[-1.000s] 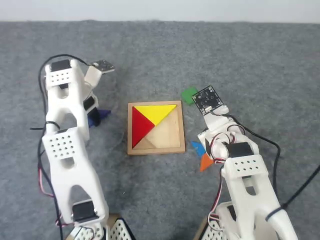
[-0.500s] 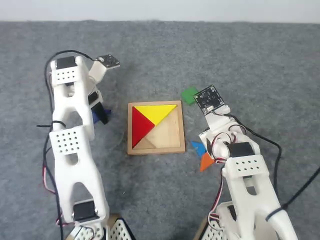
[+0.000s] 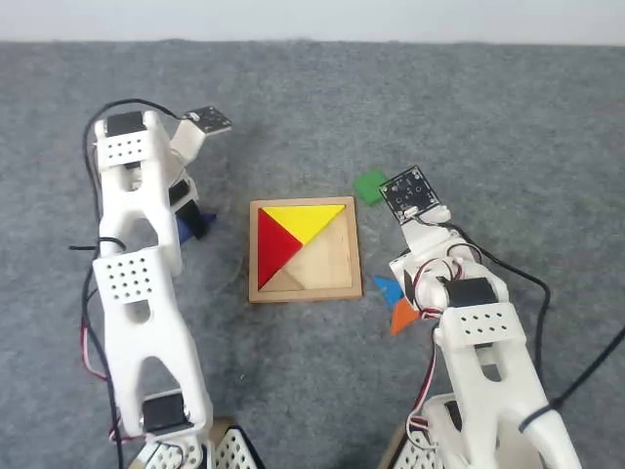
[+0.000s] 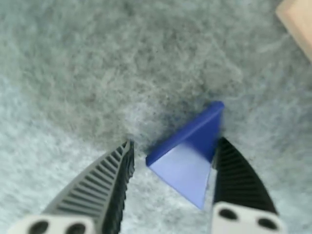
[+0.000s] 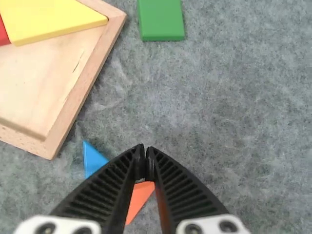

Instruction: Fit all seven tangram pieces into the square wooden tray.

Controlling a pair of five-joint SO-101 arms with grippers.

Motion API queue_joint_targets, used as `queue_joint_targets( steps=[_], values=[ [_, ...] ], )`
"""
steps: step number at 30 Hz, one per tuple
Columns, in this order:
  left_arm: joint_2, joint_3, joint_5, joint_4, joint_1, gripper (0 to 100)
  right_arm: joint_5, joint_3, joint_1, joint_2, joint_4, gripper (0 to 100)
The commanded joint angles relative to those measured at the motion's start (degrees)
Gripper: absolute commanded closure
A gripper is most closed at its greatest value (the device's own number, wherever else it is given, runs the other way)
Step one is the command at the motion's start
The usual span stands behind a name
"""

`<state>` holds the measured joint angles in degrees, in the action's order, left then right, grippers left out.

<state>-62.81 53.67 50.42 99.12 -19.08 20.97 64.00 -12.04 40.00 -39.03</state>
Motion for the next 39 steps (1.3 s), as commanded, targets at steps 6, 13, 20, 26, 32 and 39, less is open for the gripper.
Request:
queue_joint_targets(
  steps=[6, 13, 20, 26, 32, 39],
  values=[
    [0.4, -0.7, -1.6, 1.5, -1.2, 82, 0.6, -0.7, 0.7, 2.9, 1.0, 98.2],
    [5.9, -7.6, -1.3, 1.6, 0.0, 83, 0.6, -0.8, 0.7, 2.9, 1.1, 98.2],
    [15.3, -16.8, -1.3, 1.5, 1.9, 83, 0.6, -0.8, 0.7, 2.9, 1.1, 98.2],
    [23.5, -22.5, -1.5, 1.4, 2.0, 83, 0.6, -0.9, 0.7, 2.9, 1.1, 98.2],
    [31.0, -28.4, -1.6, 1.3, 4.2, 88, 0.6, -0.9, 0.7, 2.9, 1.1, 98.2],
    [34.5, -33.0, -1.3, -2.1, 4.5, 86, 0.6, -0.9, 0.7, 2.9, 1.0, 98.2]
  ],
)
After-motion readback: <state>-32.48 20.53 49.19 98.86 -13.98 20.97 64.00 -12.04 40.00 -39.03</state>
